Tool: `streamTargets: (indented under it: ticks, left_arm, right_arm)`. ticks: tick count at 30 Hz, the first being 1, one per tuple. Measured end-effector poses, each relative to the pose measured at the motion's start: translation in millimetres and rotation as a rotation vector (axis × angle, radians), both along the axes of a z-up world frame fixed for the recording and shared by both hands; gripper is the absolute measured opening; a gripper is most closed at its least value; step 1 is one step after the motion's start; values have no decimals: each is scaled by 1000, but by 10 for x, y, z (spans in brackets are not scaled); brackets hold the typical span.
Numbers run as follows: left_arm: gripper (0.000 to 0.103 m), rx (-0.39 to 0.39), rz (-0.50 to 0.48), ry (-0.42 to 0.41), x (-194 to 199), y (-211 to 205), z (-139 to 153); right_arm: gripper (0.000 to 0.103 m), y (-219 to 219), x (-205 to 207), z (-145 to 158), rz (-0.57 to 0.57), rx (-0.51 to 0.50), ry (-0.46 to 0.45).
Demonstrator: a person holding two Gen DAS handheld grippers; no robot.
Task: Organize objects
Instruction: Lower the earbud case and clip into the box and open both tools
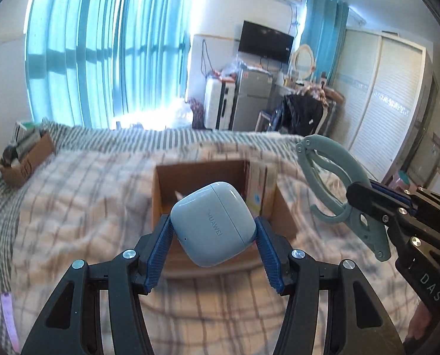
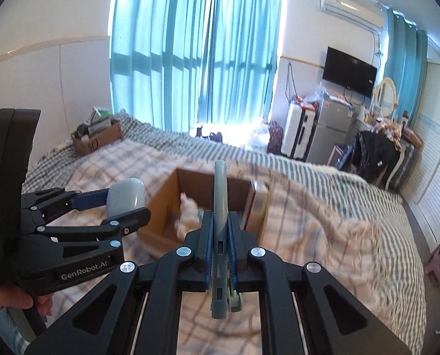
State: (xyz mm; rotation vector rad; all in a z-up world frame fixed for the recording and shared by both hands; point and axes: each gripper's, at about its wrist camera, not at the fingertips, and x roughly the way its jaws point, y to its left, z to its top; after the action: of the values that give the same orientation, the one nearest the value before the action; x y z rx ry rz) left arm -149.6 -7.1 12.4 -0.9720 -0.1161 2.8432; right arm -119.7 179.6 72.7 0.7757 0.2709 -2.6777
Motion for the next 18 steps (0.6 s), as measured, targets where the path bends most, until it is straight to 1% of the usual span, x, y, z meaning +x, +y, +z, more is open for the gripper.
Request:
streamTargets:
  ticks: [5,9,14,18]
  left_arm:
    - [58,4,12,23,-332,-96,100]
    - [58,-1,22,28,-609,-164,64]
    - [58,-34,27,13,-916,-191,-100]
    - [58,-52,26,-31,-1138,-229,-377]
  right_arm:
    - [8,-133,-346,133,13,7,22]
    - [8,-222,-664,141,19,22,28]
    - [8,-377,-1075,-27,29,43,-7]
    - [8,-415,-1355,-292,28,51,-52]
